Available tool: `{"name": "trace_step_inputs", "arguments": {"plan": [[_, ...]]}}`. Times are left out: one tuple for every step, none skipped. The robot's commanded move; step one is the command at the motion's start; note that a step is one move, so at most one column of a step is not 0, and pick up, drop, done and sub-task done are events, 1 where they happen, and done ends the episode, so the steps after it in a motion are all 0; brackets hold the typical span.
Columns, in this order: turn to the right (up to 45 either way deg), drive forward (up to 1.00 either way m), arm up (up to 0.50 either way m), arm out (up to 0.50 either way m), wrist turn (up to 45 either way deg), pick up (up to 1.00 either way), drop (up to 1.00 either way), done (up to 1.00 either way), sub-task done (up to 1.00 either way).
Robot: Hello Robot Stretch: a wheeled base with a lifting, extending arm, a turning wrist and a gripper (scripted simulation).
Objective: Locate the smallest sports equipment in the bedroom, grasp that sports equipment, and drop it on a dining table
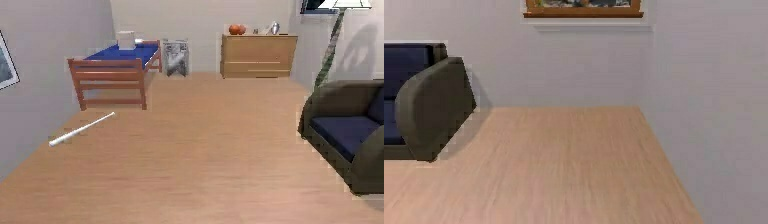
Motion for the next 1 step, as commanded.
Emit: {"name": "trace_step_inputs", "arguments": {"plan": [[-39.0, 0.00, 0.00, 0.00, 0.0, 0.00, 0.00, 0.00, 0.00]]}}
